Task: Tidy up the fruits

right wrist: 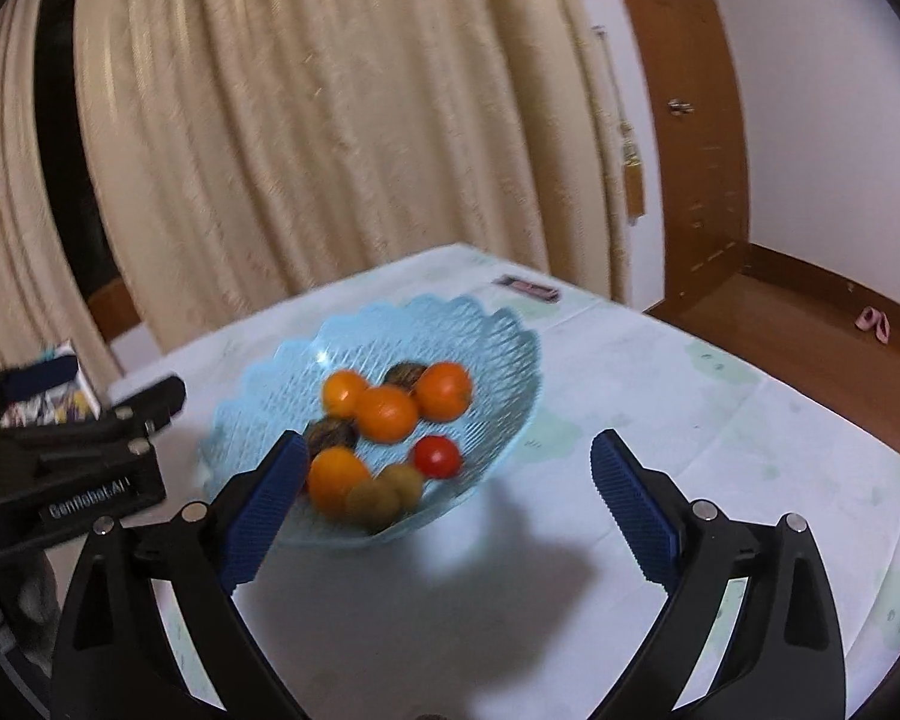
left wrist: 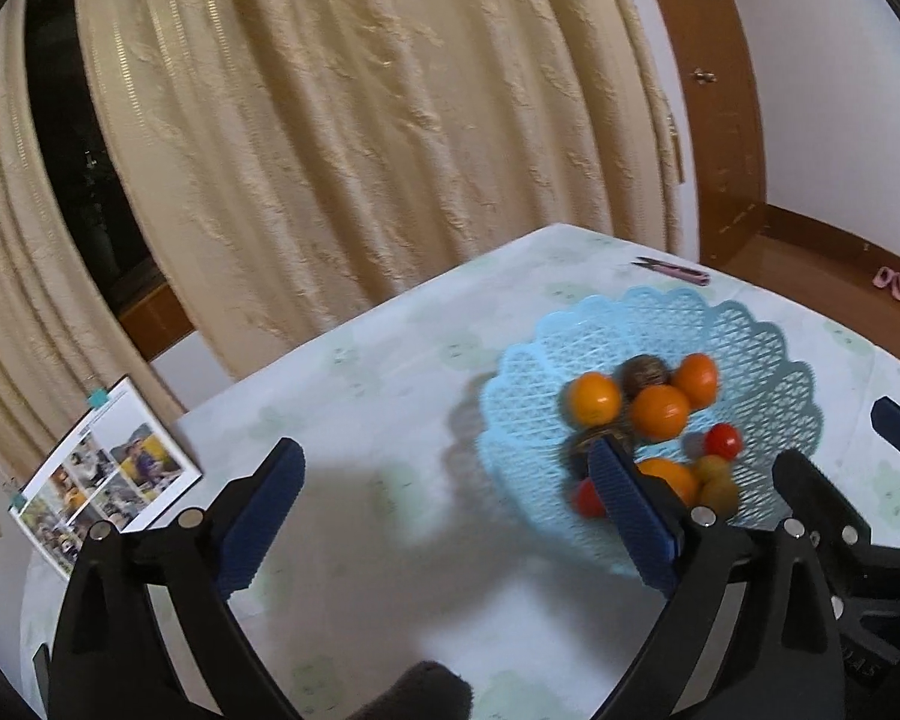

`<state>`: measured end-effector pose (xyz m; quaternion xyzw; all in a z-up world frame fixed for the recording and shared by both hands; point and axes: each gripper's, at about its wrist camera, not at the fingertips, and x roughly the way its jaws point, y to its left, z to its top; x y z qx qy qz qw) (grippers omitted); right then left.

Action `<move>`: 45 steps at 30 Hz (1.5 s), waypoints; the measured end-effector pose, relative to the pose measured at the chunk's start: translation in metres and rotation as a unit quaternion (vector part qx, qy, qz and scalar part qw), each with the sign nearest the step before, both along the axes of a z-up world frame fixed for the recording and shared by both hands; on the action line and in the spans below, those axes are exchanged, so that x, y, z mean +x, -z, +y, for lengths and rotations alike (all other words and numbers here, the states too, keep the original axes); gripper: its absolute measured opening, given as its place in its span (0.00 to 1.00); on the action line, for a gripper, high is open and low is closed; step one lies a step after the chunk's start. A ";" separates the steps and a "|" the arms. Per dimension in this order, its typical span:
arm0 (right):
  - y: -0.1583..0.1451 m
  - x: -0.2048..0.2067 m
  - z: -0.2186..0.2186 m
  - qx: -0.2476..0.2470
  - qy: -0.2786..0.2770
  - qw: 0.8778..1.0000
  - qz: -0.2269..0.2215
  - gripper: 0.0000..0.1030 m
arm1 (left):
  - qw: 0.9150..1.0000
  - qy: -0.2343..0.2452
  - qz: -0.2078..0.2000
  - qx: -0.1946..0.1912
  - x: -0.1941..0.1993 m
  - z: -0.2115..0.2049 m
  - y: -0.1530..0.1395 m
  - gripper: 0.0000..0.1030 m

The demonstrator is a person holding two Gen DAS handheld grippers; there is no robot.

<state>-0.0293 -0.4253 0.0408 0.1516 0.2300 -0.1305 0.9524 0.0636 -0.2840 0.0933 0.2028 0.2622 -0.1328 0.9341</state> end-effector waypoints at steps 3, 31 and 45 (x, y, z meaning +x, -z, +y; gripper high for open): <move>-0.001 0.005 0.011 -0.012 -0.016 1.000 0.014 0.94 | 1.000 -0.010 -0.003 0.002 0.000 0.008 0.000 0.92; -0.003 0.006 0.011 -0.043 -0.005 0.999 0.029 0.94 | 0.999 -0.008 -0.012 0.045 -0.002 -0.009 0.007 0.92; 0.000 0.005 0.008 -0.043 -0.003 0.999 0.033 0.94 | 0.999 -0.007 -0.010 0.053 0.001 -0.013 0.008 0.92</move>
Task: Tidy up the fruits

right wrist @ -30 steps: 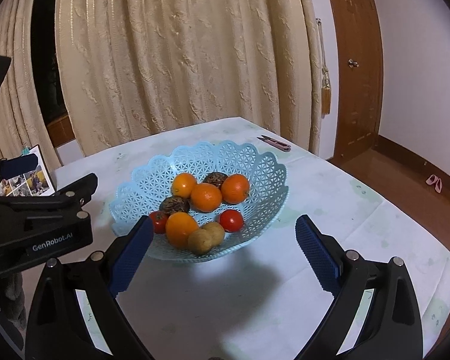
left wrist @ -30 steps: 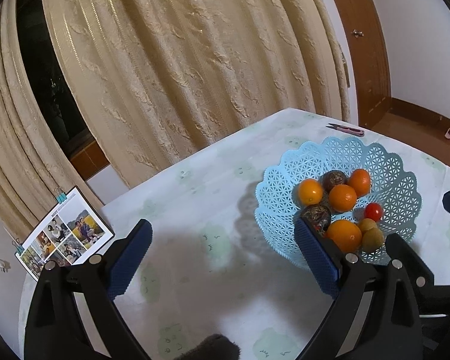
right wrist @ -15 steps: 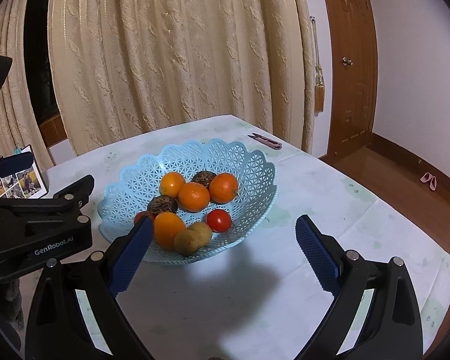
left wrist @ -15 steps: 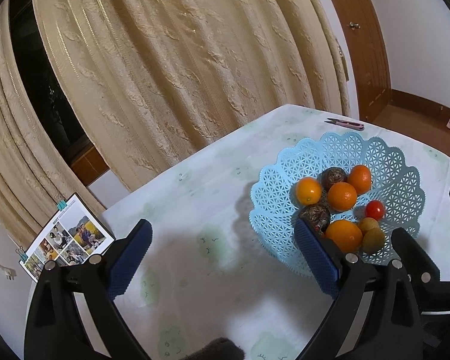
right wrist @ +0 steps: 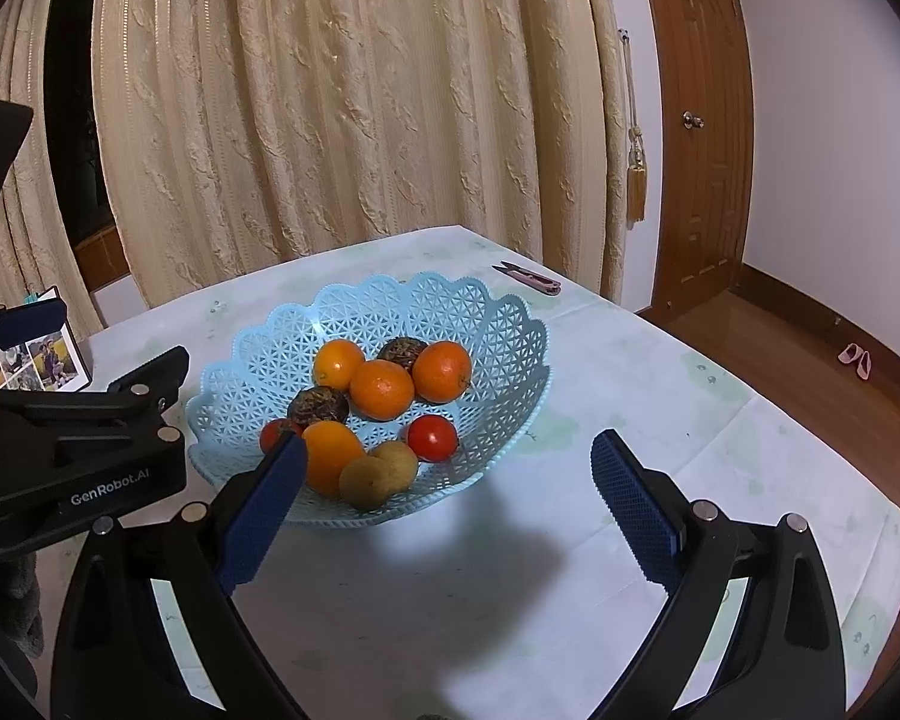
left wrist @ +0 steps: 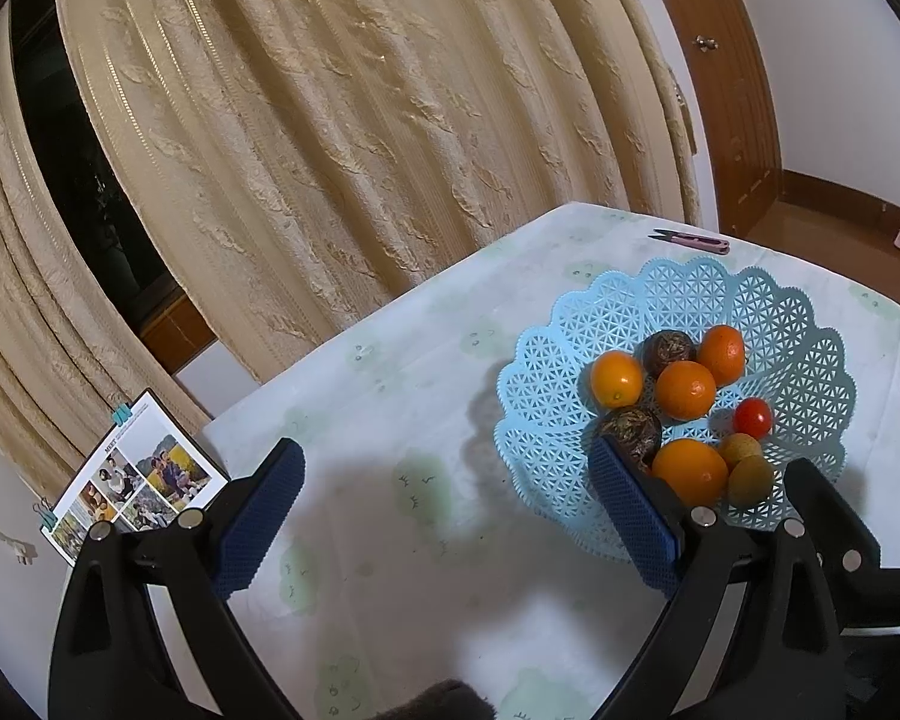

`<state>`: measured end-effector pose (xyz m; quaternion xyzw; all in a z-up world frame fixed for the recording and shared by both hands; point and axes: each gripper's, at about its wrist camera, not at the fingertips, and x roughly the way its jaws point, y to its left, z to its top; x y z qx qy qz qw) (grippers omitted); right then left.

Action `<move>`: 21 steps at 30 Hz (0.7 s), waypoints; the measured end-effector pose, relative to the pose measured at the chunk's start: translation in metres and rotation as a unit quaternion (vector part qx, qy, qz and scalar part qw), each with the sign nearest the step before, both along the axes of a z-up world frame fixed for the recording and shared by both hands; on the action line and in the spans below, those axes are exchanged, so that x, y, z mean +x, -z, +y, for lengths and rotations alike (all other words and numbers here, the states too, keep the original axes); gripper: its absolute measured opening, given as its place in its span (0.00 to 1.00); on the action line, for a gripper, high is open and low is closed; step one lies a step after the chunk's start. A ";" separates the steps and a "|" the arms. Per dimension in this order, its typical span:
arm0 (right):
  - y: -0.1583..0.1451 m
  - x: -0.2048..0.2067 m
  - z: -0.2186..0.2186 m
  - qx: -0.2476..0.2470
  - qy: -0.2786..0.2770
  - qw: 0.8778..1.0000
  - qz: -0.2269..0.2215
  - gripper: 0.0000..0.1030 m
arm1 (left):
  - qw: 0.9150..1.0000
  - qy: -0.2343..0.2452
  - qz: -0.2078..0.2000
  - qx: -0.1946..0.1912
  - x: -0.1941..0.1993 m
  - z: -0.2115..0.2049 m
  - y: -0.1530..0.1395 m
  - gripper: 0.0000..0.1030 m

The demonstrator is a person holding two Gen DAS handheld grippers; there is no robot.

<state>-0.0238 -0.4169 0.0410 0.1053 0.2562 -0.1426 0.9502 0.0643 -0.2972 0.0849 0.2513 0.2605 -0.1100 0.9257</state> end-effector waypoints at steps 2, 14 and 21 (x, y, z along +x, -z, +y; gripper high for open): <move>0.000 0.000 -0.001 0.000 0.000 1.000 0.001 0.94 | 1.000 0.000 0.000 0.000 0.000 0.000 0.000 0.92; 0.000 0.001 0.000 0.000 0.000 1.000 0.001 0.94 | 1.000 -0.001 0.005 0.001 0.001 0.000 0.001 0.92; 0.002 0.002 0.004 -0.004 -0.011 1.000 0.002 0.94 | 1.000 -0.007 0.017 0.001 0.000 0.009 0.003 0.92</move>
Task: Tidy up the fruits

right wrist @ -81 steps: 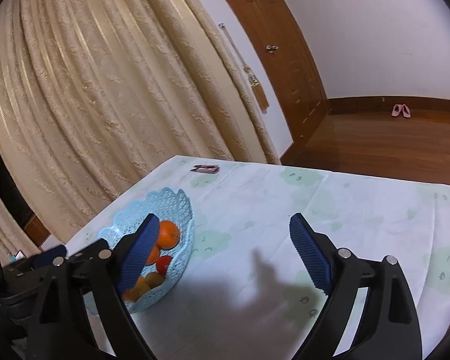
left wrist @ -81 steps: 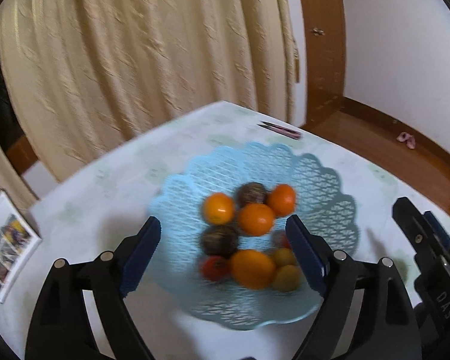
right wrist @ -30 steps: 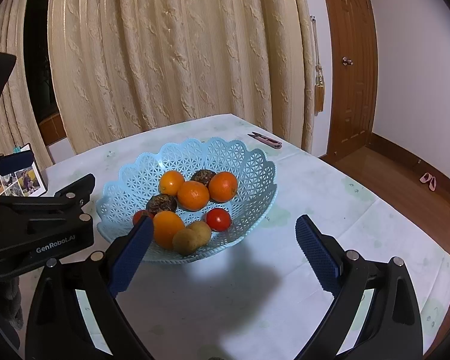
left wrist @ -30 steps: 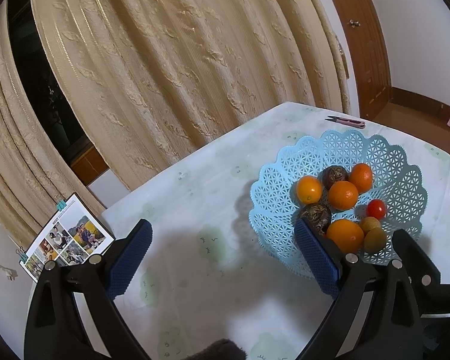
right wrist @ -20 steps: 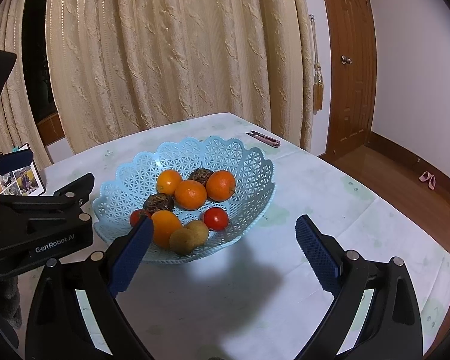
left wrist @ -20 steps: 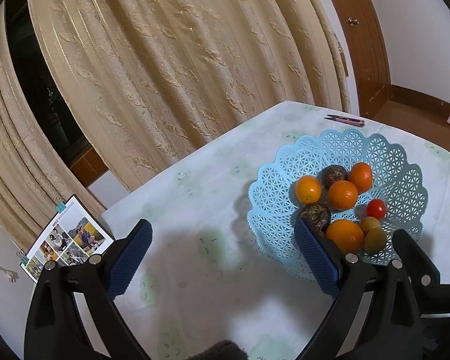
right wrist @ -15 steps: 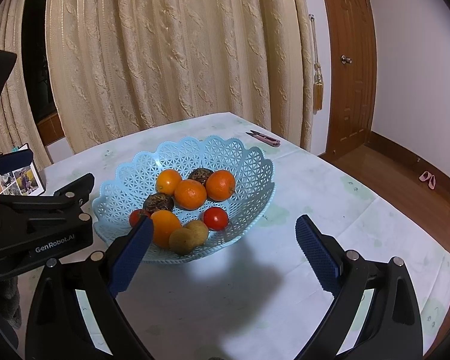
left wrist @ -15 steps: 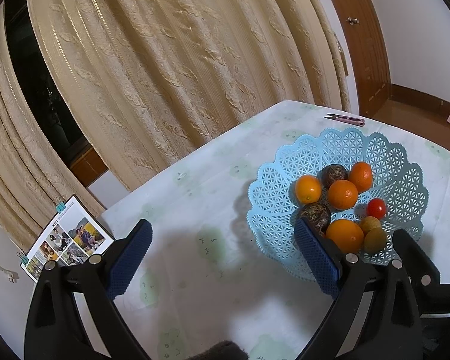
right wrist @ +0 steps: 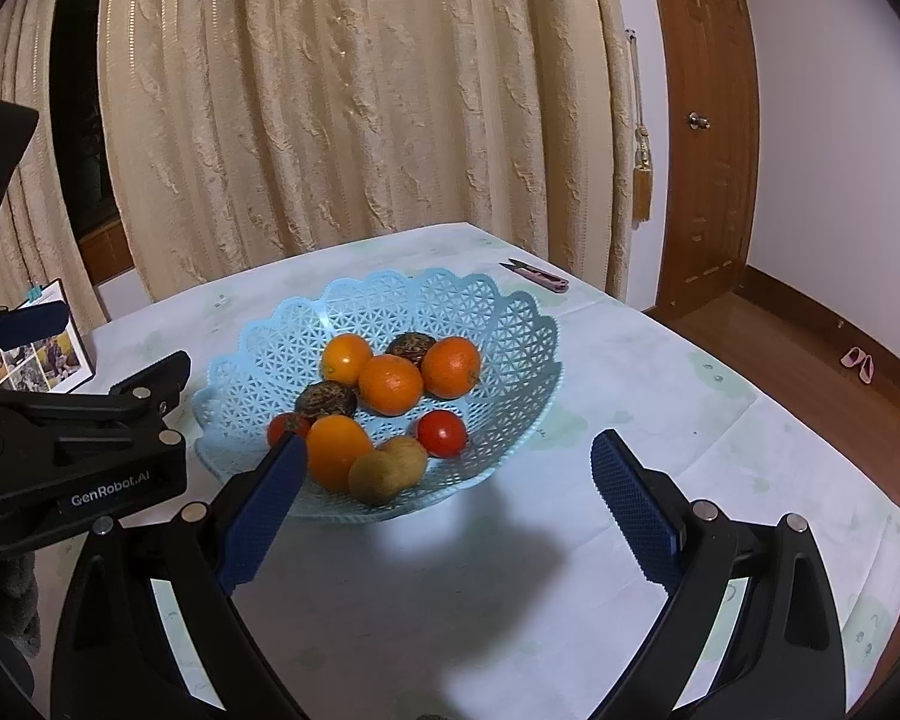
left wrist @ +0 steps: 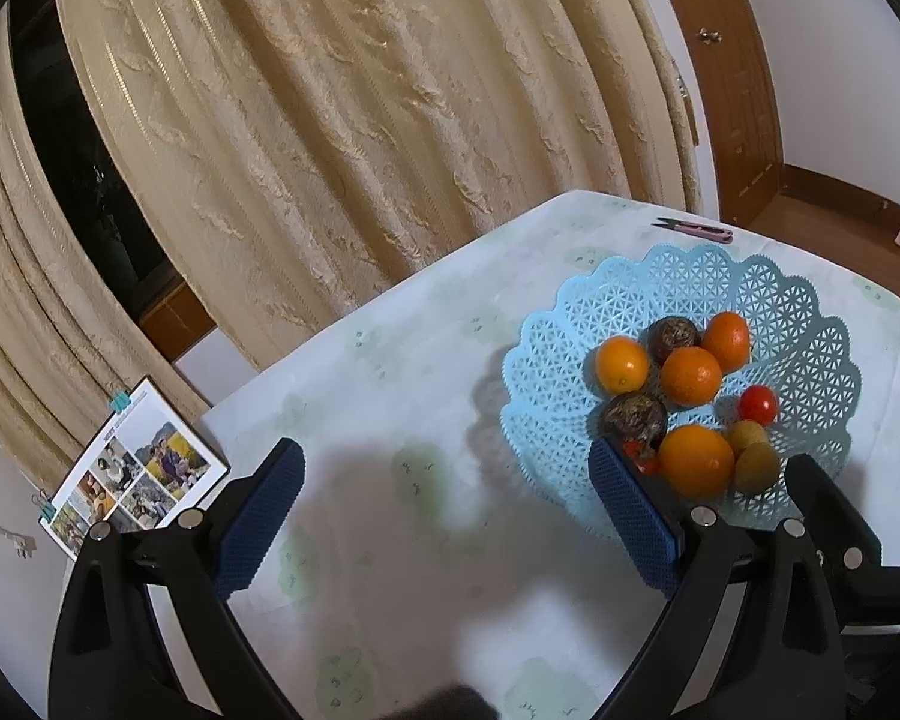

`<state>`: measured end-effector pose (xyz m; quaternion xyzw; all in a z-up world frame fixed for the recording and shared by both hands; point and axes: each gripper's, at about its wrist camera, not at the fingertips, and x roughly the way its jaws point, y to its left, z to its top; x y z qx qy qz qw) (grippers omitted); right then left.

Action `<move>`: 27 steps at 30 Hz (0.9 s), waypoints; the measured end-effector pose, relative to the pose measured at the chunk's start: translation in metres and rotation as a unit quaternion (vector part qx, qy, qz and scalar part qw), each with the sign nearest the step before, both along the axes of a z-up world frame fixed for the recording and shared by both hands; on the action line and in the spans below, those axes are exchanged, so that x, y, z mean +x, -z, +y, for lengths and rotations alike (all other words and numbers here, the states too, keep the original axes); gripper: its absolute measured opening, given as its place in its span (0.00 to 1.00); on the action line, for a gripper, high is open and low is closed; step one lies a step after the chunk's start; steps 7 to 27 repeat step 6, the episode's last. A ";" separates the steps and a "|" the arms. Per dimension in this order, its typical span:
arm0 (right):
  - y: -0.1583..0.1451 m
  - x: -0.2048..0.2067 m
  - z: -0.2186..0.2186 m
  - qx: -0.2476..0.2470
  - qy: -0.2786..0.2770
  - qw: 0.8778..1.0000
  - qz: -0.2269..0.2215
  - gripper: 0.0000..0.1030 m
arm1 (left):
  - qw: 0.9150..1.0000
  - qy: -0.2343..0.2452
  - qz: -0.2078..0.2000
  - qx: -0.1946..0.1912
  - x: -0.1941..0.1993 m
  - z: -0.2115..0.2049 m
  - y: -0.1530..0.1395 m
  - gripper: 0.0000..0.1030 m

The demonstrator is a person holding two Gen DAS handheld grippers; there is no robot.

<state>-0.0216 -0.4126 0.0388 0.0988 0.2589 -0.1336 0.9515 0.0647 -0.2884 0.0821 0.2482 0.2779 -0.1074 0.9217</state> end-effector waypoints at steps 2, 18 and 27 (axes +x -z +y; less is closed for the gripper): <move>0.000 0.000 0.005 0.001 -0.008 1.000 0.001 0.94 | 1.000 -0.005 0.009 -0.002 -0.001 0.009 0.002 0.92; 0.000 0.000 0.023 0.014 -0.048 0.999 0.008 0.94 | 0.999 -0.022 0.027 -0.001 -0.004 0.034 0.010 0.92; 0.000 0.000 0.023 0.014 -0.048 0.999 0.008 0.94 | 0.999 -0.022 0.027 -0.001 -0.004 0.034 0.010 0.92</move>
